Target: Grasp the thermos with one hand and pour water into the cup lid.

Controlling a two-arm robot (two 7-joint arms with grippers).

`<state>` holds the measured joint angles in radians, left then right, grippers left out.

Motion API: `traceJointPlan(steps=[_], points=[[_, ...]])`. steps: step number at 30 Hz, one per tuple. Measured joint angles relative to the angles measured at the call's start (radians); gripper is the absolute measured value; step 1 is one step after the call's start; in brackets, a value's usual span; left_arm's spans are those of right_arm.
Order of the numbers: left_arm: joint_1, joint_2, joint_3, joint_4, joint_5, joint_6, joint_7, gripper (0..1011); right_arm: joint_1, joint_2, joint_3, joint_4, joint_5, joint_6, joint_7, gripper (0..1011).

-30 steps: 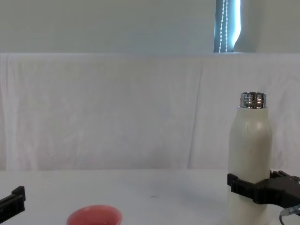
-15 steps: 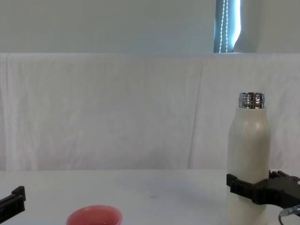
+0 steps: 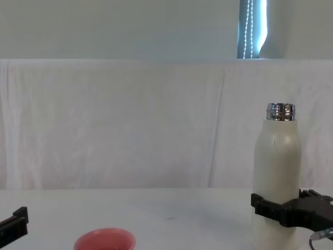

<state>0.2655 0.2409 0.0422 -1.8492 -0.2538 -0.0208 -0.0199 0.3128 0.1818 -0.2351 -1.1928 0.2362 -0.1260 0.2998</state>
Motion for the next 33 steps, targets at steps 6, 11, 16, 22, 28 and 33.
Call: traceJointPlan(steps=[6, 11, 16, 22, 28, 33], points=[[0.0, 0.0, 0.0, 0.0, 0.0, 0.0, 0.0, 1001, 0.0, 0.0, 0.0, 0.0, 0.0, 0.0, 0.0, 1001], [0.0, 0.0, 0.0, 0.0, 0.0, 0.0, 0.0, 1001, 0.0, 0.0, 0.0, 0.0, 0.0, 0.0, 0.0, 1001], [0.0, 0.0, 0.0, 0.0, 0.0, 0.0, 0.0, 1001, 0.0, 0.0, 0.0, 0.0, 0.0, 0.0, 0.0, 1001], [0.0, 0.0, 0.0, 0.0, 0.0, 0.0, 0.0, 1001, -0.001, 0.0, 0.0, -0.001, 0.0, 0.001, 0.0, 1001], [0.0, 0.0, 0.0, 0.0, 0.0, 0.0, 0.0, 1001, -0.007, 0.0, 0.001, -0.014, 0.008, -0.003, 0.011, 1001], [0.0, 0.0, 0.0, 0.0, 0.0, 0.0, 0.0, 1001, -0.008, 0.002, 0.001, -0.019, 0.014, -0.006, 0.019, 1001]])
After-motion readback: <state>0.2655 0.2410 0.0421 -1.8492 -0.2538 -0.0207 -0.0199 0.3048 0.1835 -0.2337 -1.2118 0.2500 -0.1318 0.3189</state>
